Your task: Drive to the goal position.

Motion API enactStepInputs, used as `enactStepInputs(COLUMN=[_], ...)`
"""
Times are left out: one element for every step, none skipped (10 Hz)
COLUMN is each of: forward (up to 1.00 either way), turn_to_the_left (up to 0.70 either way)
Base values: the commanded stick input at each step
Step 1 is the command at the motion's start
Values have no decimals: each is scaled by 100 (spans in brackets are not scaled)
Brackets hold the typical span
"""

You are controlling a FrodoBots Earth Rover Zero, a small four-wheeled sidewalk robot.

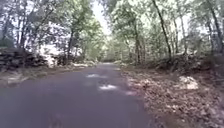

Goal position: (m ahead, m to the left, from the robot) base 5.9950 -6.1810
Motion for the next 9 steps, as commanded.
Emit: enactStepInputs(forward=[70, 70, 70, 70, 70, 70, 70, 70, 70], turn_to_the_left=[0, 0, 0, 0, 0, 0, 0, 0, 0])
